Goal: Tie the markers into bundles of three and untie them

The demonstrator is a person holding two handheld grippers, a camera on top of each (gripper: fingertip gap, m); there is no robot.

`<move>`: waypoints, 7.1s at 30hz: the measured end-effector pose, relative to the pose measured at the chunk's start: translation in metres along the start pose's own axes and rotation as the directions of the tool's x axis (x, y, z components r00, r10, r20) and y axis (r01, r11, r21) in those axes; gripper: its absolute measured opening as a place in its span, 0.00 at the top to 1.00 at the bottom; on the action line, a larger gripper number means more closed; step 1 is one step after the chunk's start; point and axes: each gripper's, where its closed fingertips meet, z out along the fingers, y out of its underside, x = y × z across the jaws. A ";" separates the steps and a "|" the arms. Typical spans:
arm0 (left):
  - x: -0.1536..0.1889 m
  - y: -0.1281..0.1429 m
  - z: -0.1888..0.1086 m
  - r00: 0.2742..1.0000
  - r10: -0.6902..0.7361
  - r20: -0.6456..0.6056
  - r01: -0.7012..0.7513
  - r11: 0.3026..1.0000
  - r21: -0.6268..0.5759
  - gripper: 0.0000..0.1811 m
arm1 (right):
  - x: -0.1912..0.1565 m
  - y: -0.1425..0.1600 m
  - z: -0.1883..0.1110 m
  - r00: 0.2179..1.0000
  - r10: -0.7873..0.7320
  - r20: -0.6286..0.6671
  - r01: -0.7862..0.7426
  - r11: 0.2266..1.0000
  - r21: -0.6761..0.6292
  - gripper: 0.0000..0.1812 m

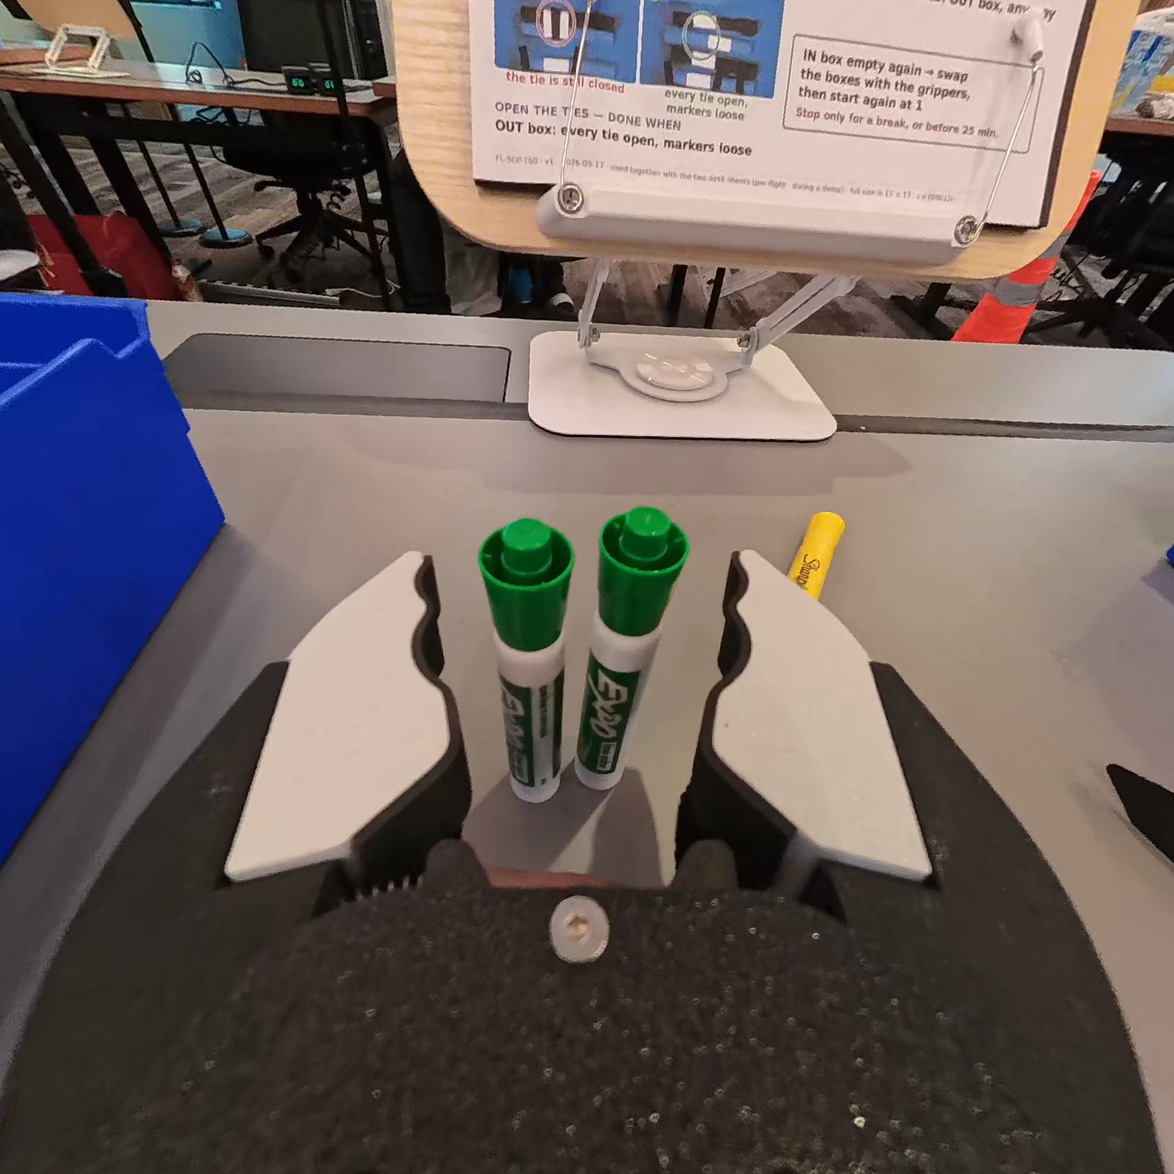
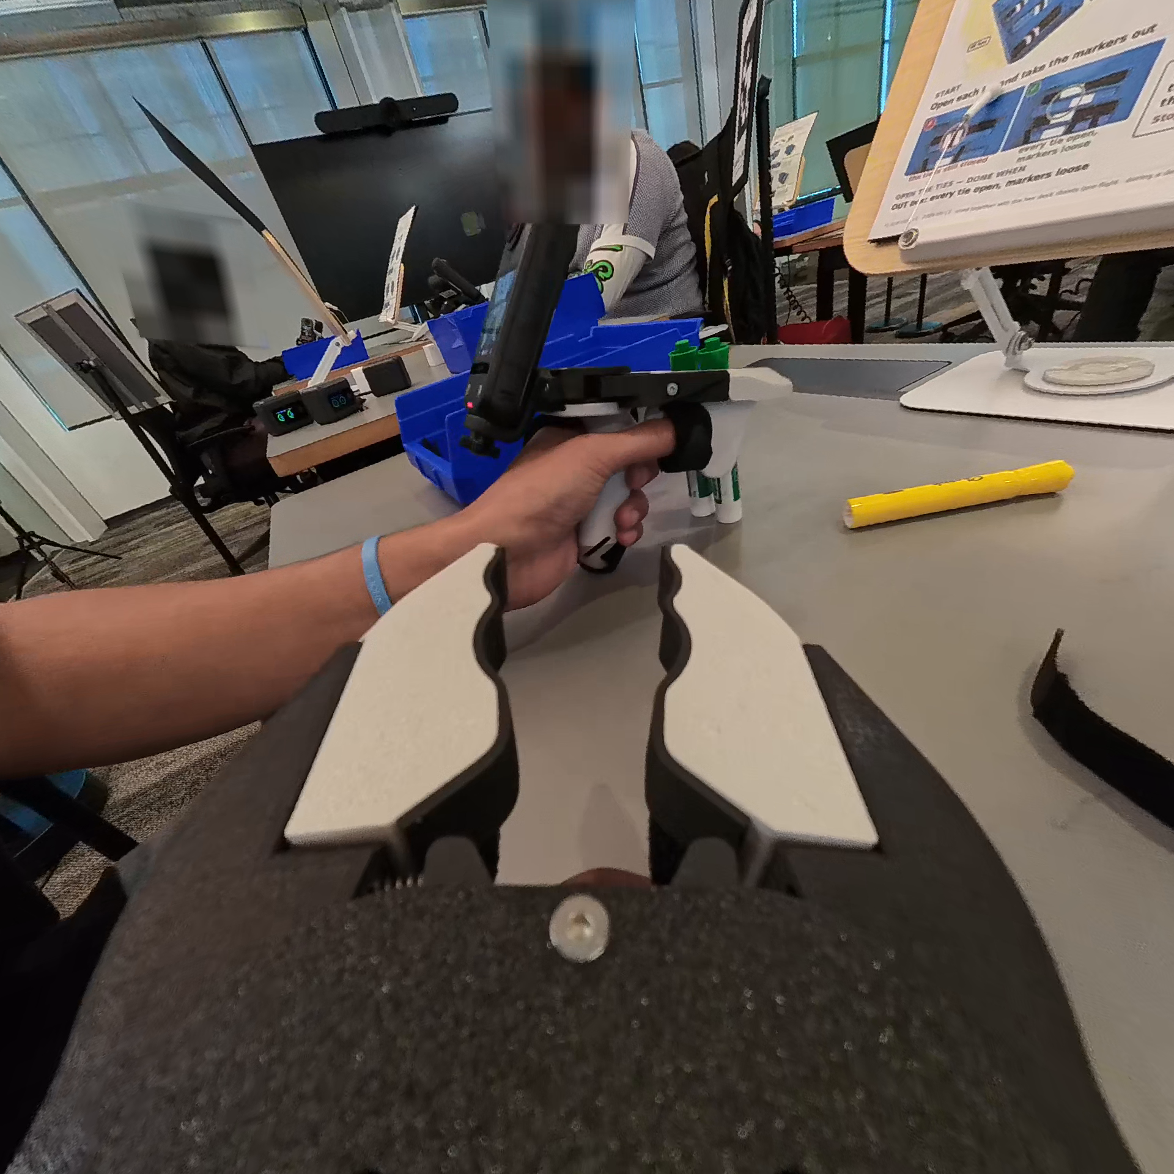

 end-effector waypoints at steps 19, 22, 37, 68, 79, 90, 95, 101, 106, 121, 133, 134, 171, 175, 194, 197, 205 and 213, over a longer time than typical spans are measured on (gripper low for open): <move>-0.006 0.017 -0.107 0.969 0.071 -0.236 -0.077 0.997 -0.020 0.57 | 0.122 -0.024 0.049 0.920 0.129 -0.371 -0.268 0.897 -0.353 0.80; -0.006 0.012 -0.116 0.960 0.169 -0.223 -0.160 0.986 0.054 0.58 | 0.169 -0.029 0.088 0.896 0.072 -0.439 -0.292 0.840 -0.457 0.79; -0.004 0.014 -0.112 0.944 0.153 -0.292 -0.146 0.988 0.047 0.59 | 0.263 0.043 0.151 0.821 -0.031 -0.570 -0.484 0.490 -0.725 0.71; -0.010 0.027 -0.107 0.944 0.077 -0.320 -0.097 0.994 -0.048 0.58 | 0.125 -0.047 0.143 0.855 -0.488 -0.176 0.393 0.830 -0.396 0.89; -0.020 0.027 -0.101 0.954 0.072 -0.292 -0.098 0.992 -0.077 0.59 | 0.055 -0.036 0.172 0.778 -0.627 -0.049 0.588 0.753 -0.294 0.89; -0.028 0.030 -0.098 0.956 0.059 -0.288 -0.089 0.992 -0.091 0.59 | 0.050 -0.021 0.197 0.733 -0.678 -0.053 0.640 0.714 -0.285 0.89; -0.027 0.033 -0.097 0.954 0.057 -0.293 -0.090 0.991 -0.102 0.59 | 0.050 -0.018 0.203 0.721 -0.691 -0.051 0.654 0.703 -0.278 0.88; -0.025 0.035 -0.096 0.952 0.057 -0.301 -0.093 0.990 -0.106 0.59 | 0.052 -0.015 0.206 0.719 -0.692 -0.055 0.655 0.703 -0.277 0.88; -0.024 0.036 -0.096 0.952 0.056 -0.302 -0.093 0.989 -0.112 0.59 | 0.055 -0.016 0.206 0.714 -0.697 -0.063 0.658 0.699 -0.281 0.88; -0.021 0.038 -0.097 0.948 0.056 -0.312 -0.097 0.988 -0.119 0.59 | 0.049 -0.025 0.200 0.785 -0.616 -0.070 0.587 0.774 -0.237 0.84; -0.027 0.034 -0.096 0.953 0.047 -0.299 -0.084 0.990 -0.112 0.59 | 0.073 0.047 0.177 0.938 -0.341 -0.065 0.254 0.800 -0.544 0.89; -0.028 0.034 -0.096 0.954 0.046 -0.297 -0.084 0.990 -0.113 0.59 | 0.076 0.050 0.177 0.942 -0.329 -0.071 0.234 0.793 -0.562 0.89; -0.025 0.023 -0.067 0.992 -0.072 -0.105 0.066 0.996 -0.053 0.54 | 0.082 0.046 0.127 0.967 -0.204 -0.154 0.078 0.809 -0.583 0.85; -0.015 0.021 -0.043 0.997 -0.064 -0.033 0.062 0.996 -0.059 0.52 | 0.077 0.032 0.088 0.967 -0.182 -0.180 0.066 0.858 -0.510 0.85; -0.006 0.017 0.015 0.987 -0.021 0.162 0.040 0.993 -0.113 0.53 | 0.079 0.006 0.024 0.990 -0.003 -0.143 -0.045 0.943 -0.330 0.85; -0.005 0.017 0.017 0.985 -0.024 0.171 0.044 0.992 -0.118 0.55 | 0.079 0.005 0.024 0.991 0.001 -0.136 -0.045 0.944 -0.326 0.85; -0.007 0.022 0.016 0.982 -0.045 0.181 0.071 0.988 -0.139 0.59 | 0.072 0.010 0.031 0.994 0.004 -0.110 -0.041 0.940 -0.338 0.85; -0.009 0.022 0.016 0.982 -0.066 0.176 0.091 0.987 -0.135 0.76 | 0.068 0.011 0.033 0.996 -0.006 -0.091 -0.026 0.937 -0.349 0.86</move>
